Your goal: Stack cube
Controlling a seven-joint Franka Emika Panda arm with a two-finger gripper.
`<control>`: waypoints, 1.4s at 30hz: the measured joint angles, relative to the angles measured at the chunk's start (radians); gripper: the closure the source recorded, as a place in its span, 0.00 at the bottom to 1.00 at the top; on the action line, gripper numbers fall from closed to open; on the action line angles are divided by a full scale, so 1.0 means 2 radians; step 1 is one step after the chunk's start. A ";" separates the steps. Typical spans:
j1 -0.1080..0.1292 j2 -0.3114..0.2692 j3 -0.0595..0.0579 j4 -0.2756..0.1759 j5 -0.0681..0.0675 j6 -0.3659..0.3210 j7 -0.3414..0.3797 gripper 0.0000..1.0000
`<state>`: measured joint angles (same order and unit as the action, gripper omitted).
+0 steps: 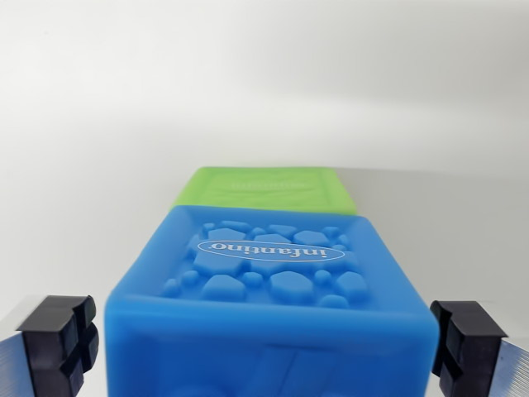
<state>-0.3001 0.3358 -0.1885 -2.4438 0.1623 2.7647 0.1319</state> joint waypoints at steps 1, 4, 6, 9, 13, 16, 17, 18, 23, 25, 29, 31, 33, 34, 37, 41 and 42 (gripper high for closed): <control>0.000 0.000 0.000 0.000 0.000 0.000 0.000 0.00; 0.000 0.000 0.000 0.000 0.000 0.000 0.000 0.00; 0.000 -0.001 0.000 0.000 0.000 -0.001 0.000 0.00; 0.001 -0.003 -0.001 0.000 -0.001 -0.003 0.001 0.00; 0.003 -0.013 -0.004 -0.001 -0.005 -0.010 0.003 0.00; 0.005 -0.021 -0.007 -0.003 -0.008 -0.016 0.006 0.00; 0.006 -0.024 -0.008 -0.003 -0.010 -0.019 0.007 0.00; 0.007 -0.028 -0.010 -0.004 -0.012 -0.022 0.008 0.00; 0.010 -0.044 -0.015 -0.005 -0.020 -0.037 0.014 0.00; 0.011 -0.053 -0.017 -0.006 -0.025 -0.044 0.017 0.00; 0.013 -0.071 -0.020 -0.007 -0.035 -0.060 0.024 0.00; 0.013 -0.078 -0.021 -0.007 -0.039 -0.067 0.027 0.00; 0.013 -0.088 -0.022 -0.007 -0.045 -0.076 0.031 0.00; 0.013 -0.093 -0.022 -0.007 -0.047 -0.081 0.033 0.00; 0.013 -0.107 -0.023 -0.007 -0.055 -0.094 0.038 0.00; 0.013 -0.129 -0.024 -0.005 -0.064 -0.117 0.045 0.00; 0.013 -0.134 -0.024 -0.005 -0.066 -0.122 0.047 0.00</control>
<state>-0.2741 0.0676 -0.2365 -2.4529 0.0294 2.5199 0.2256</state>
